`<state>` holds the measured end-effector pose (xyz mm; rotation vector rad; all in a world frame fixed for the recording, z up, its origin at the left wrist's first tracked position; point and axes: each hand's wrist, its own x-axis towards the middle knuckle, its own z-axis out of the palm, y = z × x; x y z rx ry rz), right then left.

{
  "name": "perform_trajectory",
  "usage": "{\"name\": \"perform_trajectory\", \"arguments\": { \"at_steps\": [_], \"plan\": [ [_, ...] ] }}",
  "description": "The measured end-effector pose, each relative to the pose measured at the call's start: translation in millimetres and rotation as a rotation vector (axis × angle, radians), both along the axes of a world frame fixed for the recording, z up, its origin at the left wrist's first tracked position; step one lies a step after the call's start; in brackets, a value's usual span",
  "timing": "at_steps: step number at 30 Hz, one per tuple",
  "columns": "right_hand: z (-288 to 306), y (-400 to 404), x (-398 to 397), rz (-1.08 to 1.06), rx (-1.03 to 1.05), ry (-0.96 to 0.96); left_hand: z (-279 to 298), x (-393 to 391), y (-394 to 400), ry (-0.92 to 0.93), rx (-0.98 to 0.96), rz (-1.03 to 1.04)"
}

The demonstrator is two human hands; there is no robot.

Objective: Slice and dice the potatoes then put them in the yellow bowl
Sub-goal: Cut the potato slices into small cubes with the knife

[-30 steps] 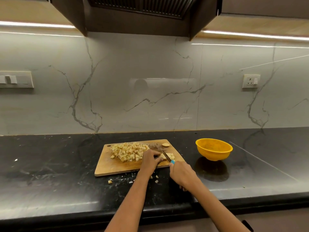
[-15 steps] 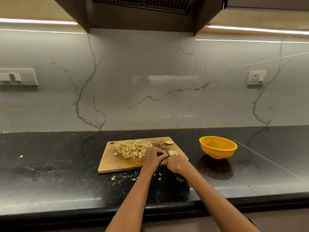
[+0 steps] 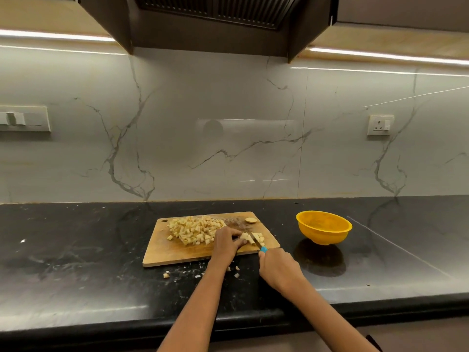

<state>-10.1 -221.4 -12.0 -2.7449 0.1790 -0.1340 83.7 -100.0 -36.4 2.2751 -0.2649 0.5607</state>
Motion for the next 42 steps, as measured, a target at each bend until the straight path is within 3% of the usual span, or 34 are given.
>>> {"name": "perform_trajectory", "arguments": {
  "at_steps": [10, 18, 26, 33, 38, 42],
  "plan": [
    [9.0, 7.9, 11.5, 0.080, 0.030, 0.072, 1.1, -1.8, 2.3, -0.025, -0.015, 0.020],
    [11.6, 16.8, 38.4, 0.127, -0.087, 0.182, 4.7, -0.1, 3.4, -0.024, 0.003, 0.002],
    [0.9, 10.3, 12.5, 0.113, -0.271, 0.007, 2.2, 0.4, 2.8, -0.031, 0.004, 0.032],
    [4.7, -4.0, 25.7, -0.045, 0.022, -0.085, 6.6, 0.5, 9.6, -0.020, -0.044, 0.039],
    [6.1, -18.3, 17.0, -0.151, -0.002, 0.034, 6.1, -3.9, 13.9, -0.089, -0.051, 0.079],
    [8.4, 10.4, 22.1, -0.027, -0.015, 0.082, 3.6, -14.4, 33.7, -0.135, 0.015, 0.068]
  ]
}}
